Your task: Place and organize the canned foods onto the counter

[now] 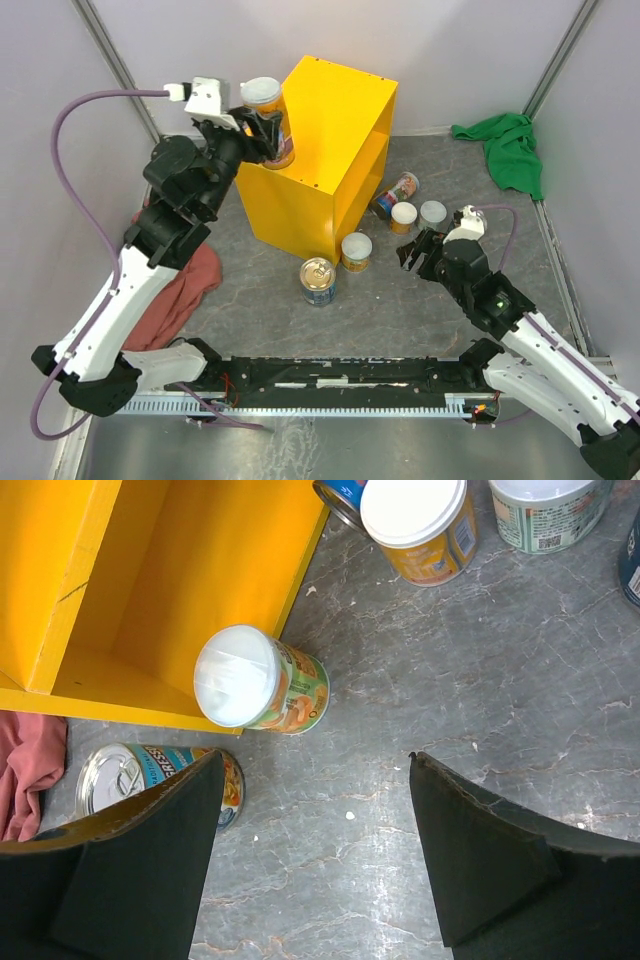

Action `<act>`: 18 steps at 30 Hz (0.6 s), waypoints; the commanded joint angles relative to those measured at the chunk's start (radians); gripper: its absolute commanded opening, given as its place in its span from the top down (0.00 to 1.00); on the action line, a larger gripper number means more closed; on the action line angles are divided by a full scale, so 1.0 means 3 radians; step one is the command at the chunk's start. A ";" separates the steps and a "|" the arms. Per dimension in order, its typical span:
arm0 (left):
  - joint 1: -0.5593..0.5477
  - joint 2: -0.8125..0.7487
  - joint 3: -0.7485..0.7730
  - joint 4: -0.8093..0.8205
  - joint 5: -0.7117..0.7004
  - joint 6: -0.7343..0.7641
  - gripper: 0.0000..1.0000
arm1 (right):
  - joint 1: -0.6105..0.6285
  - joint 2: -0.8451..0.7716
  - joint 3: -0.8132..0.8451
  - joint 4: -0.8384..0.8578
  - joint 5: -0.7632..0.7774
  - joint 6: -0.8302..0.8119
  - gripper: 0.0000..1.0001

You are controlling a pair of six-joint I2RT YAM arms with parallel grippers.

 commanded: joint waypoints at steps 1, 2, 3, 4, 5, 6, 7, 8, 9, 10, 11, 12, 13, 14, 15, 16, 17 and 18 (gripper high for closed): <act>-0.0178 0.0046 -0.0040 0.1040 -0.0045 0.0495 0.97 | 0.0017 0.0005 0.0185 0.0202 -0.0012 -0.0108 0.17; -0.0217 0.0067 -0.0090 0.1104 -0.0082 0.0553 0.97 | 0.0016 0.0006 0.0195 0.0198 -0.0008 -0.0123 0.17; -0.0238 0.0083 -0.0144 0.1177 -0.0104 0.0598 0.97 | 0.0016 0.0000 0.0208 0.0192 -0.0007 -0.0145 0.17; -0.0247 0.0089 -0.0201 0.1250 -0.0123 0.0634 0.97 | 0.0016 -0.0005 0.0221 0.0187 -0.0004 -0.0160 0.17; -0.0252 0.0092 -0.0263 0.1335 -0.0143 0.0667 0.97 | 0.0017 -0.0004 0.0231 0.0177 -0.0006 -0.0176 0.17; -0.0252 0.0095 -0.0317 0.1410 -0.0162 0.0702 0.97 | 0.0016 -0.0008 0.0244 0.0173 -0.0007 -0.0187 0.17; -0.0255 0.0100 -0.0372 0.1480 -0.0186 0.0731 0.97 | 0.0013 -0.0009 0.0253 0.0171 -0.0016 -0.0196 0.17; -0.0253 0.0102 -0.0429 0.1555 -0.0203 0.0764 0.97 | 0.0017 -0.0013 0.0255 0.0169 -0.0020 -0.0203 0.17; -0.0253 0.0105 -0.0479 0.1617 -0.0215 0.0795 0.97 | 0.0014 -0.0014 0.0262 0.0170 -0.0024 -0.0212 0.17; -0.0252 0.0109 -0.0521 0.1679 -0.0231 0.0820 0.97 | 0.0016 -0.0019 0.0263 0.0168 -0.0026 -0.0217 0.17; -0.0253 0.0108 -0.0565 0.1727 -0.0238 0.0839 0.97 | 0.0014 -0.0024 0.0258 0.0174 -0.0029 -0.0222 0.17; -0.0253 0.0107 -0.0607 0.1778 -0.0243 0.0853 0.97 | 0.0014 -0.0028 0.0259 0.0175 -0.0034 -0.0229 0.17; -0.0253 0.0099 -0.0647 0.1829 -0.0247 0.0868 0.97 | 0.0015 -0.0029 0.0253 0.0179 -0.0038 -0.0235 0.17; -0.0253 0.0087 -0.0693 0.1871 -0.0247 0.0872 0.97 | 0.0014 -0.0034 0.0253 0.0180 -0.0037 -0.0239 0.17; -0.0253 0.0076 -0.0738 0.1908 -0.0251 0.0871 0.97 | 0.0013 -0.0034 0.0247 0.0181 -0.0033 -0.0243 0.17; -0.0252 0.0070 -0.0773 0.1936 -0.0252 0.0869 0.97 | 0.0014 -0.0034 0.0247 0.0187 -0.0037 -0.0245 0.17; -0.0253 0.0063 -0.0809 0.1944 -0.0253 0.0876 0.97 | 0.0018 -0.0030 0.0256 0.0195 -0.0040 -0.0249 0.17; -0.0253 0.0061 -0.0836 0.1945 -0.0251 0.0877 0.97 | 0.0014 -0.0025 0.0265 0.0200 -0.0043 -0.0258 0.17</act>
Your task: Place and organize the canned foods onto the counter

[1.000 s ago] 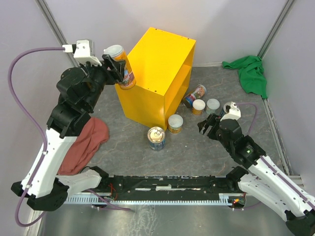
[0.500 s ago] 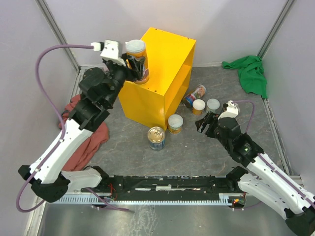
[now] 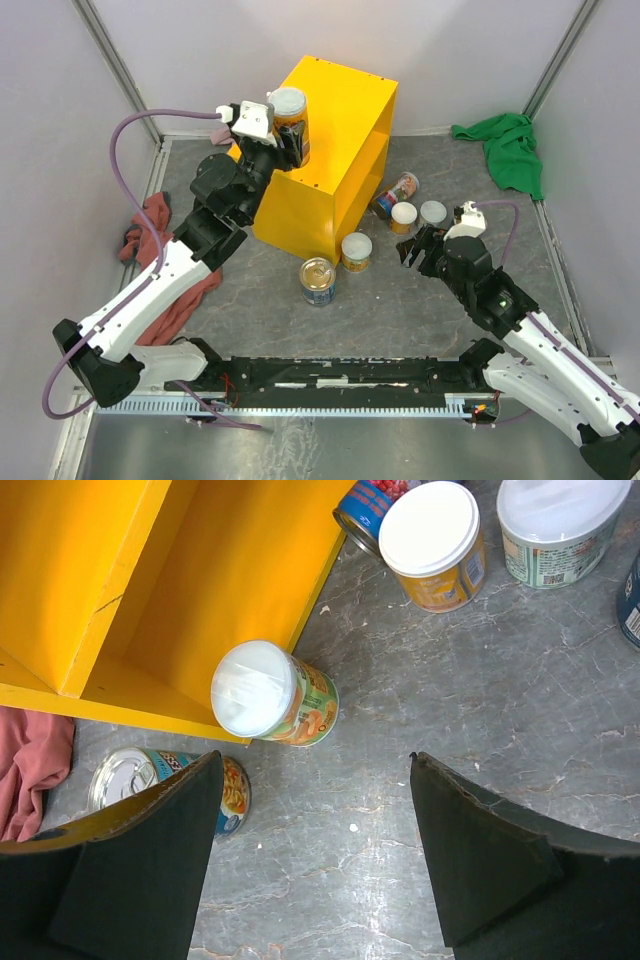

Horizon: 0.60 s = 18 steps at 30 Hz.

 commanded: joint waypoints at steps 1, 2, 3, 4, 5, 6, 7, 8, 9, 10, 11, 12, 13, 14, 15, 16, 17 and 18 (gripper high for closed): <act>0.0007 -0.0150 -0.0053 0.0692 -0.0058 0.0208 0.97 | 0.0016 -0.0026 0.0171 0.0144 -0.0036 -0.0086 0.17; 0.0006 -0.0149 -0.0070 0.0685 -0.0052 0.0206 0.97 | 0.0015 -0.0016 0.0186 0.0144 -0.0042 -0.0095 0.17; 0.0007 -0.0145 -0.0070 0.0660 -0.0043 0.0204 0.94 | 0.0014 -0.0007 0.0202 0.0144 -0.0041 -0.0108 0.17; 0.0006 -0.0138 -0.0069 0.0632 -0.0042 0.0200 0.88 | 0.0014 0.0005 0.0221 0.0134 -0.0049 -0.0120 0.16; 0.0006 -0.0135 -0.0069 0.0608 -0.0042 0.0189 0.78 | 0.0014 0.0023 0.0250 0.0127 -0.0047 -0.0138 0.16; 0.0007 -0.0135 -0.0068 0.0593 -0.0047 0.0175 0.68 | 0.0016 0.0031 0.0277 0.0115 -0.0046 -0.0156 0.16; 0.0010 -0.0133 -0.0061 0.0579 -0.0049 0.0162 0.59 | 0.0017 0.0042 0.0304 0.0102 -0.0046 -0.0169 0.16; 0.0006 -0.0128 -0.0050 0.0554 -0.0047 0.0148 0.53 | 0.0015 0.0050 0.0329 0.0094 -0.0048 -0.0186 0.15; 0.0010 -0.0119 -0.0026 0.0516 -0.0049 0.0142 0.47 | 0.0016 0.0056 0.0349 0.0089 -0.0046 -0.0201 0.14; 0.0006 -0.0102 0.0005 0.0463 -0.0050 0.0131 0.42 | 0.0014 0.0062 0.0369 0.0084 -0.0046 -0.0211 0.14; 0.0007 -0.0091 0.0040 0.0408 -0.0052 0.0112 0.39 | 0.0014 0.0066 0.0386 0.0073 -0.0046 -0.0226 0.13; 0.0006 -0.0083 0.0067 0.0366 -0.0054 0.0090 0.36 | 0.0013 0.0071 0.0407 0.0068 -0.0051 -0.0238 0.13; 0.0008 -0.0080 0.0084 0.0329 -0.0061 0.0068 0.31 | 0.0017 0.0073 0.0423 0.0063 -0.0054 -0.0247 0.13; 0.0006 -0.0078 0.0100 0.0293 -0.0066 0.0036 0.28 | 0.0013 0.0076 0.0443 0.0055 -0.0054 -0.0254 0.13; 0.0007 -0.0084 0.0109 0.0260 -0.0072 0.0011 0.26 | 0.0016 0.0082 0.0462 0.0047 -0.0059 -0.0263 0.13; 0.0006 -0.0095 0.0115 0.0233 -0.0072 -0.0021 0.23 | 0.0015 0.0087 0.0477 0.0042 -0.0061 -0.0268 0.13; 0.0006 -0.0104 0.0116 0.0212 -0.0068 -0.0045 0.21 | 0.0014 0.0089 0.0490 0.0034 -0.0069 -0.0271 0.13; 0.0006 -0.0112 0.0123 0.0185 -0.0058 -0.0064 0.19 | 0.0016 0.0090 0.0504 0.0030 -0.0074 -0.0273 0.13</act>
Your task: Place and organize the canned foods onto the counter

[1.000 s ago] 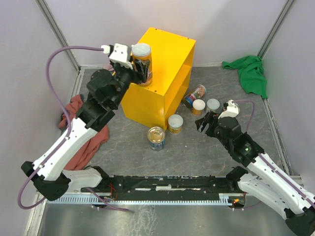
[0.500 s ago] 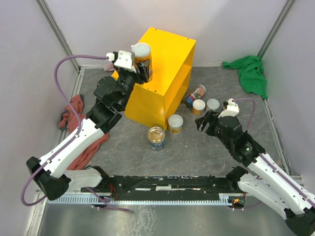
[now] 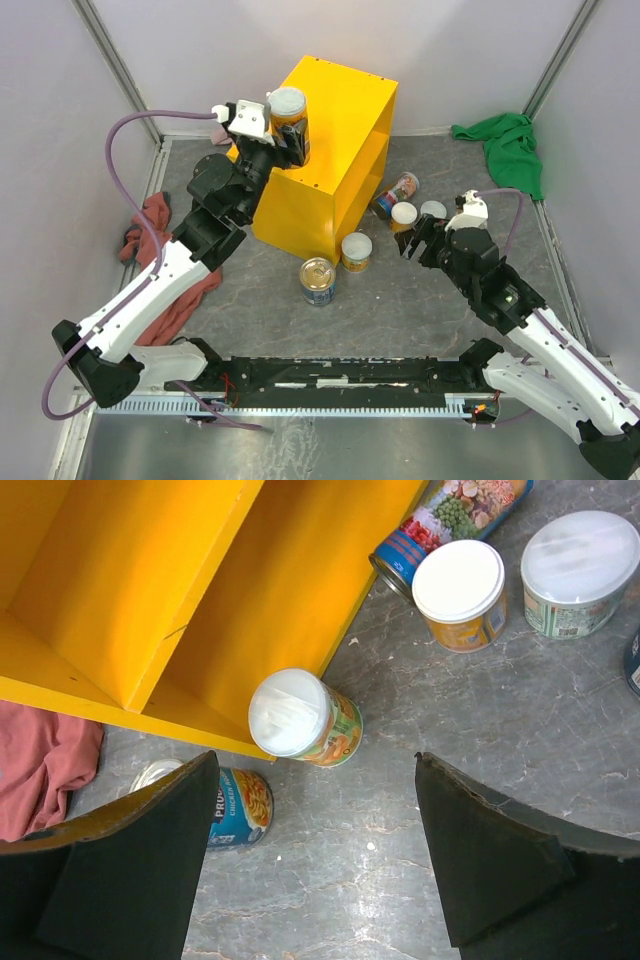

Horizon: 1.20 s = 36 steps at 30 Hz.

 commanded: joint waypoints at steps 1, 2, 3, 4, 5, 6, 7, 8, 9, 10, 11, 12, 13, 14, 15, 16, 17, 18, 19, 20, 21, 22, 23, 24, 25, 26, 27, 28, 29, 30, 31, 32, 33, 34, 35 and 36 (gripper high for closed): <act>0.0005 -0.0108 0.0188 -0.0010 -0.0048 -0.0104 0.18 | 0.0019 0.0007 0.0213 0.0039 -0.0031 -0.0094 0.13; 0.0006 -0.0120 0.0196 -0.0054 -0.0049 -0.0121 0.17 | 0.0015 0.0002 0.0222 0.0029 -0.0033 -0.0099 0.13; 0.0002 -0.0124 0.0206 -0.0075 -0.0054 -0.0136 0.16 | 0.0016 -0.0002 0.0232 0.0021 -0.0034 -0.0100 0.13; 0.0007 -0.0132 0.0213 -0.0096 -0.0059 -0.0154 0.15 | 0.0015 -0.0007 0.0241 0.0013 -0.0034 -0.0107 0.13; 0.0005 -0.0141 0.0226 -0.0120 -0.0062 -0.0168 0.14 | 0.0018 -0.0019 0.0248 0.0009 -0.0042 -0.0110 0.13; 0.0005 -0.0143 0.0243 -0.0149 -0.0064 -0.0188 0.14 | 0.0014 -0.0027 0.0259 -0.0004 -0.0040 -0.0122 0.13; 0.0009 -0.0146 0.0269 -0.0179 -0.0065 -0.0213 0.13 | 0.0016 -0.0039 0.0271 -0.0013 -0.0042 -0.0125 0.13; 0.0006 -0.0149 0.0291 -0.0207 -0.0061 -0.0235 0.13 | 0.0015 -0.0046 0.0285 -0.0027 -0.0042 -0.0137 0.13; 0.0007 -0.0156 0.0311 -0.0229 -0.0053 -0.0262 0.13 | 0.0020 -0.0053 0.0309 -0.0035 -0.0055 -0.0156 0.13; 0.0008 -0.0174 0.0328 -0.0245 -0.0051 -0.0288 0.13 | 0.0019 -0.0066 0.0330 -0.0045 -0.0066 -0.0173 0.13; 0.0008 -0.0190 0.0338 -0.0260 -0.0046 -0.0325 0.13 | 0.0018 -0.0073 0.0364 -0.0058 -0.0072 -0.0188 0.13; 0.0006 -0.0210 0.0349 -0.0277 -0.0041 -0.0364 0.13 | 0.0019 -0.0082 0.0398 -0.0070 -0.0074 -0.0206 0.13; 0.0005 -0.0226 0.0366 -0.0303 -0.0040 -0.0406 0.13 | 0.0018 -0.0093 0.0429 -0.0078 -0.0090 -0.0229 0.13; 0.0007 -0.0239 0.0388 -0.0337 -0.0032 -0.0448 0.13 | 0.0018 -0.0095 0.0468 -0.0082 -0.0103 -0.0255 0.13; 0.0008 -0.0255 0.0407 -0.0368 -0.0011 -0.0483 0.13 | 0.0021 -0.0093 0.0512 -0.0085 -0.0115 -0.0277 0.13; 0.0005 -0.0277 0.0427 -0.0403 0.0009 -0.0522 0.13 | 0.0020 -0.0084 0.0565 -0.0095 -0.0133 -0.0306 0.13; 0.0005 -0.0289 0.0455 -0.0445 0.0016 -0.0565 0.13 | 0.0019 -0.0067 0.0625 -0.0101 -0.0162 -0.0339 0.14; 0.0005 -0.0296 0.0483 -0.0499 0.0020 -0.0610 0.13 | 0.0019 -0.0043 0.0694 -0.0118 -0.0192 -0.0380 0.15; 0.0005 -0.0313 0.0507 -0.0547 0.0032 -0.0652 0.13 | 0.0019 -0.0018 0.0771 -0.0127 -0.0233 -0.0413 0.15; 0.0009 -0.0338 0.0519 -0.0582 0.0052 -0.0694 0.13 | 0.0021 0.0009 0.0851 -0.0132 -0.0268 -0.0440 0.16; 0.0006 -0.0368 0.0526 -0.0614 0.0059 -0.0751 0.13 | 0.0020 0.0038 0.0930 -0.0145 -0.0302 -0.0474 0.16; 0.0007 -0.0404 0.0524 -0.0637 0.0066 -0.0807 0.13 | 0.0020 0.0068 0.1016 -0.0152 -0.0337 -0.0503 0.17; 0.0007 -0.0445 0.0514 -0.0655 0.0072 -0.0870 0.14 | 0.0022 0.0103 0.1099 -0.0155 -0.0380 -0.0537 0.17; 0.0005 -0.0488 0.0499 -0.0669 0.0071 -0.0937 0.15 | 0.0019 0.0135 0.1184 -0.0151 -0.0420 -0.0567 0.18; 0.0005 -0.0530 0.0488 -0.0686 0.0070 -0.0999 0.16 | 0.0018 0.0181 0.1270 -0.0154 -0.0460 -0.0593 0.18; 0.0006 -0.0566 0.0479 -0.0705 0.0069 -0.1065 0.17 | 0.0021 0.0228 0.1360 -0.0163 -0.0494 -0.0620 0.18; 0.0006 -0.0604 0.0469 -0.0720 0.0068 -0.1123 0.19 | 0.0021 0.0277 0.1448 -0.0164 -0.0528 -0.0646 0.19; 0.0007 -0.0640 0.0455 -0.0741 0.0051 -0.1179 0.22 | 0.0026 0.0328 0.1524 -0.0165 -0.0556 -0.0663 0.19; 0.0006 -0.0667 0.0446 -0.0771 0.0036 -0.1254 0.23 | 0.0024 0.0370 0.1594 -0.0151 -0.0591 -0.0683 0.20; 0.0006 -0.0690 0.0445 -0.0814 0.0027 -0.1303 0.24 | 0.0027 0.0419 0.1661 -0.0137 -0.0618 -0.0704 0.20; 0.0007 -0.0705 0.0443 -0.0852 0.0025 -0.1340 0.25 | 0.0029 0.0486 0.1722 -0.0134 -0.0630 -0.0720 0.20; 0.0006 -0.0722 0.0440 -0.0890 0.0025 -0.1374 0.25 | 0.0035 0.0528 0.1779 -0.0141 -0.0632 -0.0734 0.20; 0.0007 -0.0736 0.0433 -0.0931 0.0016 -0.1402 0.26 | 0.0034 0.0573 0.1833 -0.0146 -0.0622 -0.0748 0.20; 0.0005 -0.0761 0.0423 -0.0969 0.0006 -0.1430 0.26 | 0.0034 0.0610 0.1896 -0.0151 -0.0611 -0.0753 0.20; 0.0005 -0.0774 0.0405 -0.1008 -0.0013 -0.1456 0.27 | 0.0036 0.0640 0.1933 -0.0161 -0.0589 -0.0760 0.20; 0.0005 -0.0798 0.0383 -0.1038 -0.0023 -0.1482 0.28 | 0.0037 0.0667 0.1964 -0.0173 -0.0565 -0.0761 0.20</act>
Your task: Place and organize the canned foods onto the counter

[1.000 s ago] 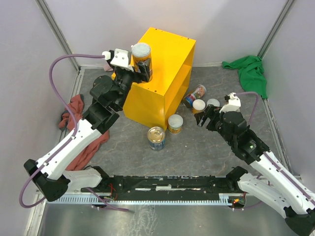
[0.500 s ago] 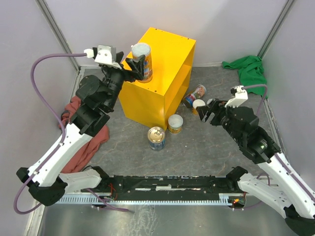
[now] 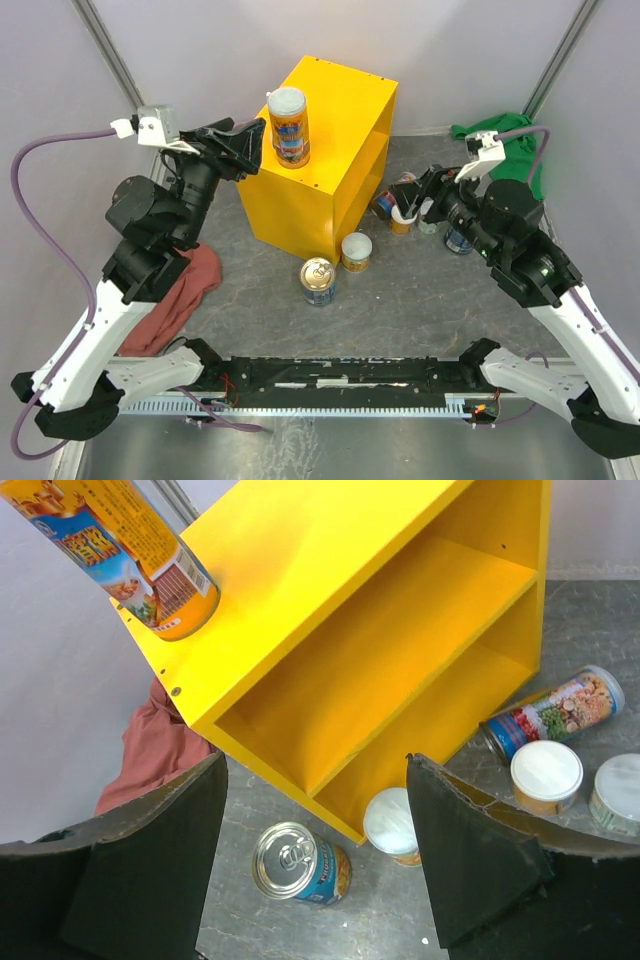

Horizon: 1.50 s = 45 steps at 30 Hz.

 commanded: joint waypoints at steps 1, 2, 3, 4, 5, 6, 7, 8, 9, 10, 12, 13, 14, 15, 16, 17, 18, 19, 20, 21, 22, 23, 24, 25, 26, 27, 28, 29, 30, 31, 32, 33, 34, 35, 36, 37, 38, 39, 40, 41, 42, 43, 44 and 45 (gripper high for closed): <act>0.0007 -0.0089 -0.0019 -0.0186 -0.0048 -0.0318 0.28 | 0.0014 0.0119 0.0280 0.0021 0.0013 -0.0108 0.20; 0.0006 -0.0115 -0.0043 -0.0216 -0.0056 -0.0341 0.28 | 0.0013 0.0141 0.0299 0.0007 0.0024 -0.0091 0.20; 0.0006 -0.0140 -0.0071 -0.0241 -0.0053 -0.0358 0.28 | 0.0013 0.0161 0.0326 -0.0004 0.0015 -0.0076 0.20; 0.0005 -0.0163 -0.0106 -0.0248 -0.0048 -0.0373 0.28 | 0.0018 0.0179 0.0347 -0.0006 -0.0011 -0.0069 0.20; 0.0009 -0.0191 -0.0138 -0.0254 -0.0044 -0.0385 0.29 | 0.0021 0.0202 0.0365 -0.0003 -0.0037 -0.0064 0.21; 0.0005 -0.0210 -0.0173 -0.0257 -0.0037 -0.0399 0.29 | 0.0028 0.0222 0.0383 0.0003 -0.0060 -0.0063 0.21; 0.0007 -0.0231 -0.0205 -0.0258 -0.0032 -0.0414 0.30 | 0.0034 0.0247 0.0407 0.0004 -0.0079 -0.0068 0.21; 0.0008 -0.0243 -0.0229 -0.0270 -0.0022 -0.0429 0.30 | 0.0043 0.0275 0.0432 0.0009 -0.0094 -0.0074 0.21; 0.0006 -0.0251 -0.0250 -0.0284 -0.0012 -0.0452 0.31 | 0.0053 0.0301 0.0455 0.0013 -0.0105 -0.0084 0.21; 0.0005 -0.0263 -0.0266 -0.0293 -0.0003 -0.0470 0.32 | 0.0067 0.0333 0.0490 0.0014 -0.0107 -0.0097 0.21; 0.0006 -0.0288 -0.0305 -0.0318 0.0013 -0.0506 0.35 | 0.0092 0.0411 0.0573 0.0014 -0.0132 -0.0139 0.22; 0.0005 -0.0301 -0.0329 -0.0318 0.0022 -0.0526 0.36 | 0.0111 0.0463 0.0625 0.0007 -0.0141 -0.0157 0.22; 0.0006 -0.0314 -0.0358 -0.0317 0.0030 -0.0542 0.37 | 0.0131 0.0515 0.0684 -0.0009 -0.0150 -0.0171 0.23; 0.0005 -0.0325 -0.0384 -0.0313 0.0045 -0.0556 0.38 | 0.0160 0.0568 0.0739 -0.0022 -0.0153 -0.0188 0.23; 0.0006 -0.0329 -0.0404 -0.0312 0.0052 -0.0560 0.38 | 0.0209 0.0647 0.0792 -0.0031 -0.0157 -0.0202 0.24; 0.0006 -0.0329 -0.0423 -0.0314 0.0050 -0.0566 0.38 | 0.0233 0.0681 0.0840 -0.0029 -0.0158 -0.0226 0.24; 0.0007 -0.0329 -0.0438 -0.0322 0.0050 -0.0572 0.38 | 0.0277 0.0731 0.0876 -0.0013 -0.0147 -0.0247 0.25; 0.0005 -0.0323 -0.0460 -0.0325 0.0055 -0.0576 0.38 | 0.0348 0.0804 0.0923 -0.0011 -0.0122 -0.0272 0.25; 0.0005 -0.0320 -0.0488 -0.0328 0.0051 -0.0584 0.38 | 0.0406 0.0873 0.0990 -0.0011 -0.0078 -0.0311 0.25; 0.0005 -0.0322 -0.0518 -0.0326 0.0050 -0.0596 0.39 | 0.0488 0.0961 0.1040 -0.0007 -0.0030 -0.0346 0.25; 0.0005 -0.0320 -0.0531 -0.0326 0.0049 -0.0606 0.39 | 0.0529 0.1006 0.1094 -0.0006 0.0000 -0.0387 0.25; 0.0006 -0.0320 -0.0556 -0.0324 0.0046 -0.0616 0.39 | 0.0610 0.1106 0.1150 -0.0006 0.0064 -0.0434 0.25; 0.0006 -0.0324 -0.0573 -0.0324 0.0037 -0.0626 0.39 | 0.0671 0.1183 0.1213 -0.0006 0.0110 -0.0502 0.25; 0.0007 -0.0333 -0.0593 -0.0323 0.0030 -0.0638 0.40 | 0.0723 0.1255 0.1268 -0.0002 0.0158 -0.0552 0.24; 0.0005 -0.0344 -0.0613 -0.0325 0.0021 -0.0659 0.40 | 0.0769 0.1315 0.1324 0.0010 0.0198 -0.0598 0.24; 0.0007 -0.0357 -0.0637 -0.0329 0.0016 -0.0675 0.41 | 0.0807 0.1367 0.1377 0.0038 0.0239 -0.0648 0.24; 0.0008 -0.0369 -0.0663 -0.0330 0.0010 -0.0699 0.41 | 0.0834 0.1418 0.1410 0.0062 0.0267 -0.0689 0.23; 0.0002 -0.0381 -0.0688 -0.0331 -0.0002 -0.0722 0.41 | 0.0851 0.1463 0.1444 0.0081 0.0286 -0.0724 0.23; 0.0008 -0.0399 -0.0716 -0.0333 -0.0016 -0.0750 0.41 | 0.0860 0.1505 0.1480 0.0092 0.0295 -0.0754 0.22; 0.0006 -0.0415 -0.0743 -0.0331 -0.0027 -0.0770 0.41 | 0.0865 0.1551 0.1520 0.0103 0.0299 -0.0780 0.20; 0.0005 -0.0428 -0.0773 -0.0330 -0.0038 -0.0794 0.41 | 0.0862 0.1592 0.1559 0.0113 0.0302 -0.0808 0.18; 0.0005 -0.0442 -0.0800 -0.0327 -0.0052 -0.0813 0.41 | 0.0866 0.1638 0.1588 0.0129 0.0294 -0.0837 0.17; 0.0005 -0.0447 -0.0821 -0.0323 -0.0074 -0.0833 0.41 | 0.0867 0.1684 0.1626 0.0139 0.0288 -0.0862 0.16; 0.0005 -0.0455 -0.0837 -0.0318 -0.0090 -0.0844 0.41 | 0.0871 0.1736 0.1662 0.0146 0.0286 -0.0887 0.15; 0.0008 -0.0456 -0.0854 -0.0309 -0.0103 -0.0852 0.41 | 0.0872 0.1780 0.1694 0.0156 0.0287 -0.0908 0.14; 0.0005 -0.0456 -0.0861 -0.0305 -0.0114 -0.0858 0.41 | 0.0872 0.1825 0.1723 0.0173 0.0291 -0.0929 0.13; 0.0006 -0.0452 -0.0867 -0.0305 -0.0124 -0.0867 0.41 | 0.0873 0.1873 0.1747 0.0191 0.0292 -0.0949 0.11; 0.0005 -0.0446 -0.0872 -0.0296 -0.0135 -0.0876 0.41 | 0.0873 0.1912 0.1768 0.0212 0.0296 -0.0970 0.11; 0.0005 -0.0446 -0.0879 -0.0295 -0.0145 -0.0885 0.41 | 0.0873 0.1951 0.1791 0.0232 0.0300 -0.0990 0.10; 0.0005 -0.0453 -0.0897 -0.0280 -0.0152 -0.0901 0.41 | 0.0872 0.1989 0.1811 0.0250 0.0300 -0.1011 0.10; 0.0006 -0.0460 -0.0919 -0.0253 -0.0161 -0.0906 0.41 | 0.0873 0.2022 0.1836 0.0270 0.0299 -0.1030 0.09; 0.0009 -0.0473 -0.0938 -0.0234 -0.0177 -0.0908 0.41 | 0.0872 0.2055 0.1860 0.0286 0.0297 -0.1046 0.09; 0.0008 -0.0480 -0.0952 -0.0215 -0.0198 -0.0912 0.41 | 0.0875 0.2105 0.1890 0.0297 0.0294 -0.1058 0.09; 0.0004 -0.0482 -0.0960 -0.0206 -0.0231 -0.0915 0.41 | 0.0872 0.2132 0.1915 0.0313 0.0292 -0.1071 0.08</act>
